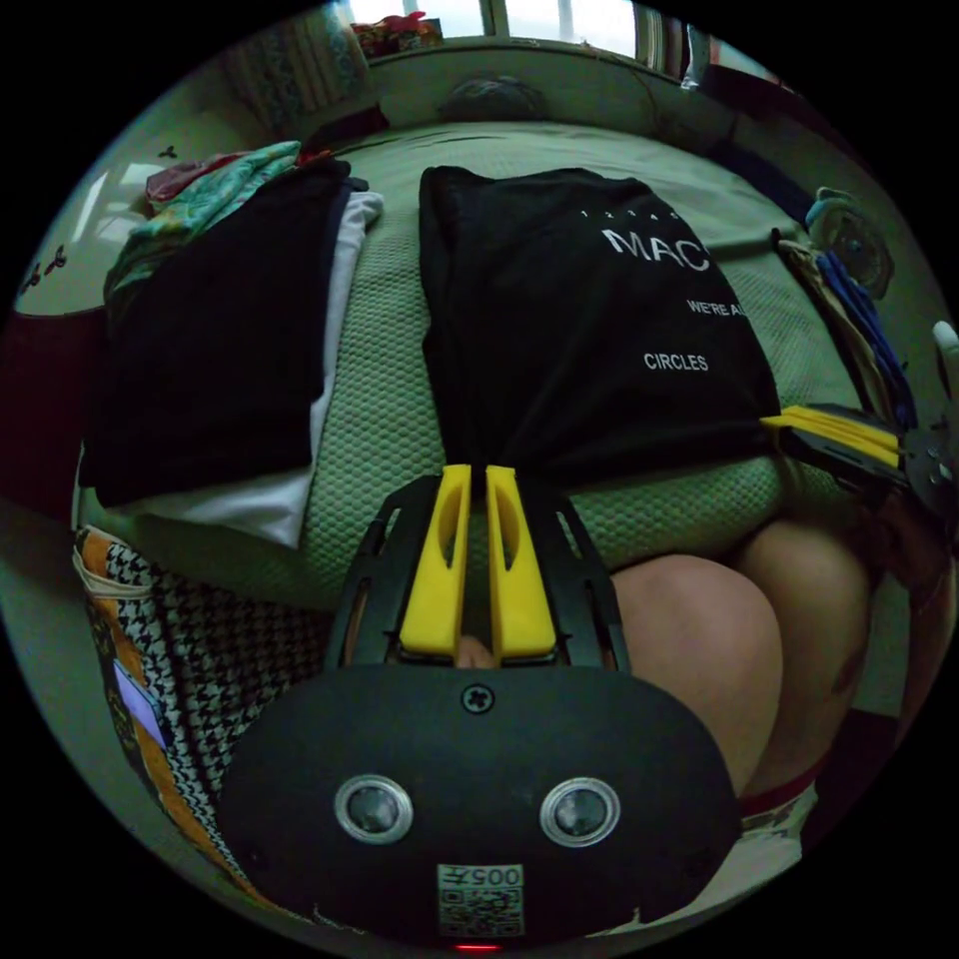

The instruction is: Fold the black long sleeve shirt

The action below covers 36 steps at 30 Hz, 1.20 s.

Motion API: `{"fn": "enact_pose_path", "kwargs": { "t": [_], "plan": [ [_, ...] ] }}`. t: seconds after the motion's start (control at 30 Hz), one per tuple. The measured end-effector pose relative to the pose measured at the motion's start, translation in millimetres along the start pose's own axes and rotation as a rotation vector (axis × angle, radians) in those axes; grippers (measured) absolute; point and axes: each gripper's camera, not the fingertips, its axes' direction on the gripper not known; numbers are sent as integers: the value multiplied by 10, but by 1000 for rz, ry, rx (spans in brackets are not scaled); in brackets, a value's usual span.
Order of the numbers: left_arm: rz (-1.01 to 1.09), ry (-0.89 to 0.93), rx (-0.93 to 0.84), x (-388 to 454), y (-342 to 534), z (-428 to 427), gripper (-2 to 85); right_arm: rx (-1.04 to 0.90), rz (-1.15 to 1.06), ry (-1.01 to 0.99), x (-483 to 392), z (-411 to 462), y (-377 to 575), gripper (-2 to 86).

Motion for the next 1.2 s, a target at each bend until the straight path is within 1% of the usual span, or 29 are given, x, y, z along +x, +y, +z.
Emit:
{"fn": "enact_pose_path", "kwargs": {
  "t": [0.17, 0.23, 0.3, 0.5, 0.67, 0.8, 0.9, 1.0, 1.13, 1.2],
  "plan": [
    [-70, 35, 7, 7, 41, -47, 49, 21, -25, 74, -96, -30, 164, 31],
    [-55, -47, -4, 53, 98, -101, 74, 24, -13, 64, -72, -43, 208, 30],
    [-34, -85, -6, 72, 164, -132, 100, 30, -1, 46, -34, -58, 252, 29],
    [-100, 71, 42, 21, 246, -208, 126, 47, 0, 39, 42, -112, 381, 20],
    [-82, 103, 23, 132, 128, -147, 137, 65, 15, 32, 160, -182, 490, -5],
    [-90, 135, 16, 241, 52, -76, 138, 92, 29, -2, 282, -238, 573, -8],
    [-107, 152, -3, 304, 32, 5, 137, 121, 43, -58, 426, -293, 647, -8],
    [-108, 165, 16, 373, 50, 0, 137, 149, 65, -114, 609, -406, 730, -8],
    [-133, 190, 19, 483, 64, -41, 111, 276, 91, -15, 884, -726, 730, -7],
    [-150, 246, 18, 535, 57, -47, 92, 304, 87, 19, 1002, -830, 612, -2]
  ]
}}
